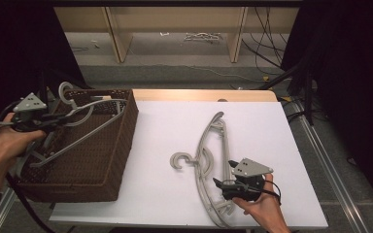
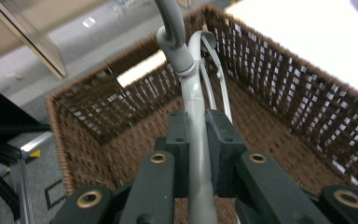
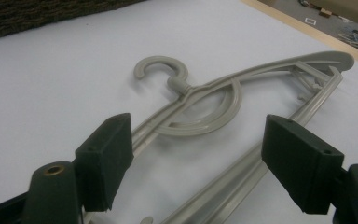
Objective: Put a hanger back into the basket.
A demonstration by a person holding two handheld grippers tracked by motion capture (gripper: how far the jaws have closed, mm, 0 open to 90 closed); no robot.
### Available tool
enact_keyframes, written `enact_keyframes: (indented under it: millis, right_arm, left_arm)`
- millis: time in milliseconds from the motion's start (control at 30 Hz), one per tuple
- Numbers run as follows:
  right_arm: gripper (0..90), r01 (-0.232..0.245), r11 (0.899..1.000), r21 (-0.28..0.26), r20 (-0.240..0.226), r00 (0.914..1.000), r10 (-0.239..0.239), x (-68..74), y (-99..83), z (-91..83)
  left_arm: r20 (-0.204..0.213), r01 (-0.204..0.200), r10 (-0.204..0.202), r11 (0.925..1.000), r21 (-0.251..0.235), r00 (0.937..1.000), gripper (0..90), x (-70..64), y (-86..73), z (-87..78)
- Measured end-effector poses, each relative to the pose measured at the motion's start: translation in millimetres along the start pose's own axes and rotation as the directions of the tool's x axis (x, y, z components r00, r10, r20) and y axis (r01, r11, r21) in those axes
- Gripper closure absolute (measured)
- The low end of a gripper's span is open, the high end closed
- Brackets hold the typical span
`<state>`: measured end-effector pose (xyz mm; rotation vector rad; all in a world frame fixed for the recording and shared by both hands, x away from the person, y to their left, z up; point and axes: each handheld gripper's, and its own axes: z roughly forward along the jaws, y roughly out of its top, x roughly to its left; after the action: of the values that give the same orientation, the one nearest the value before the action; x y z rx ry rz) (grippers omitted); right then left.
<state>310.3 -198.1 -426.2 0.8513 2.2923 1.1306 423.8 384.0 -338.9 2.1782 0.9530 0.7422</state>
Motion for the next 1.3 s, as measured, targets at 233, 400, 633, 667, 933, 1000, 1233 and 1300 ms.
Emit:
enact_keyframes:
  millis: [233,400,633,667,933,1000,1233,1300]
  right_arm:
    - [25.8,-0.001,1.000,0.000,-0.003,1.0000,0.001,0.1,0.1,-0.2]
    - [25.9,0.001,1.000,0.000,-0.003,1.0000,-0.001,0.4,0.1,-0.1]
    - [25.8,0.000,1.000,0.005,-0.006,1.0000,0.000,1.3,0.0,0.8]
    - [25.8,0.000,1.000,0.006,-0.006,1.0000,0.000,1.4,-0.2,0.8]
    - [25.9,0.000,1.000,0.004,-0.003,1.0000,0.000,1.4,-0.5,1.2]
    - [25.8,0.000,1.000,0.007,-0.006,1.0000,0.000,1.5,-0.5,1.0]
    - [25.8,0.002,1.000,0.000,-0.002,1.0000,-0.002,2.2,-0.6,1.6]
    - [25.8,0.000,1.000,-0.002,0.001,1.0000,0.000,2.2,-0.6,1.9]
  left_arm:
    - [-0.001,-0.011,0.011,0.9975,0.070,0.9999,79.9,-7.6,-3.9,26.9]
    - [-0.018,0.004,-0.002,0.9899,0.142,0.9998,80.2,-9.2,-17.2,36.6]
    - [-0.045,0.036,-0.026,0.9746,0.221,0.9986,81.2,-2.2,-41.0,48.7]
    - [-0.055,0.042,-0.031,0.9758,0.214,0.9980,80.8,-2.4,-43.1,50.1]
    - [-0.143,0.167,-0.149,0.9782,0.124,0.9786,64.2,2.1,-44.2,34.1]
    - [-0.180,0.199,-0.181,0.9760,0.088,0.9668,56.0,1.3,-41.4,26.4]
    - [-0.158,0.276,-0.289,0.9561,-0.099,0.9443,39.0,-22.3,-28.1,-8.9]
    - [-0.133,0.285,-0.305,0.9474,-0.145,0.9431,36.5,-34.8,-23.2,-18.5]
